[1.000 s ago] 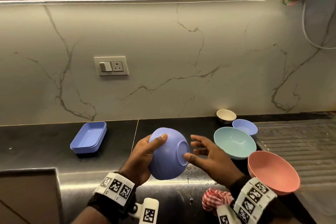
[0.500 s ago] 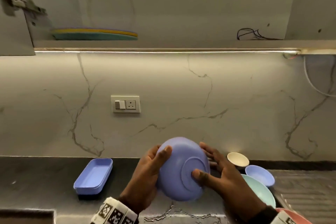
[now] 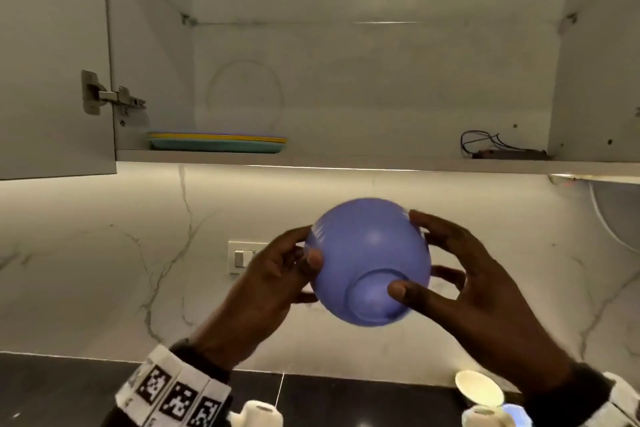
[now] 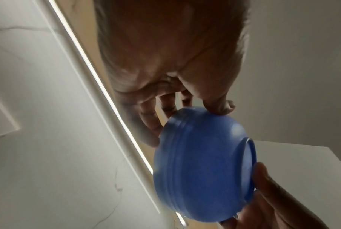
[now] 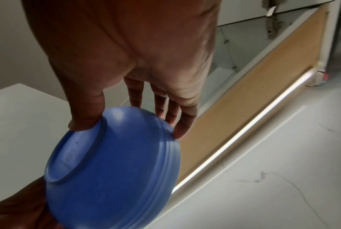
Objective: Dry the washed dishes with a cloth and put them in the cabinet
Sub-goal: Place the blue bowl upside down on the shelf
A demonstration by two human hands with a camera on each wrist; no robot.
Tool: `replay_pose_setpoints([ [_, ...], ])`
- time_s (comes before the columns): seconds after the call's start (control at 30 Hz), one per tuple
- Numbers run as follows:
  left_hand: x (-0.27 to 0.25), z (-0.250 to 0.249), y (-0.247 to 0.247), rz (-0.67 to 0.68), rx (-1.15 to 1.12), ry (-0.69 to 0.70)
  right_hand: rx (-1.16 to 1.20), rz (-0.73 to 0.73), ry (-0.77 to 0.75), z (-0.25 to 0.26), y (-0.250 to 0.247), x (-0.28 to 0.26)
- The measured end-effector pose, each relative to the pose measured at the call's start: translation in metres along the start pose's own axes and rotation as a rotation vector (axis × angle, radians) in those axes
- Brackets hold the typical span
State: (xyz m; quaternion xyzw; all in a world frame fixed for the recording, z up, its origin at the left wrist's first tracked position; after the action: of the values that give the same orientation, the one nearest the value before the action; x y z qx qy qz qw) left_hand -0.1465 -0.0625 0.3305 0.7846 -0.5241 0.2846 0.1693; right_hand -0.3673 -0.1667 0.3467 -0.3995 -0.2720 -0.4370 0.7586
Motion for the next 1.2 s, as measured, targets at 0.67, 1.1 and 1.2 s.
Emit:
replay_pose_setpoints([
  [0.67,0.075,-0.084,-0.045,-0.028,-0.107,0.063,-0.335,0.071,-0.381,0.049,0.016,0.112],
  [1.1,0.128,-0.065,-0.084,-0.155,0.810,0.217,-0.363,-0.028,0.035,0.031,0.025,0.205],
  [1.2,0.122,-0.051,-0.089,-0.142,1.253,0.287,-0.431,0.037,0.143,0.022,0.033,0.230],
])
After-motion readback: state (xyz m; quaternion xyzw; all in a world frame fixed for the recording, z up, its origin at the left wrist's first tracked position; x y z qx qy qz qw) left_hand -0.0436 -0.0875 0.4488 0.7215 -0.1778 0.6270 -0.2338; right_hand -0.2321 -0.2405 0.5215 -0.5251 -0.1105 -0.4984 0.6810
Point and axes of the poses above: each hand's wrist, its own x-axis towards the middle knuckle, its own y-axis out of the palm, z = x × y, the point moved 2 cm from there along x, towards the middle knuckle, and after that the axes turned 3 degrees about -x, right-handed, at the moved point
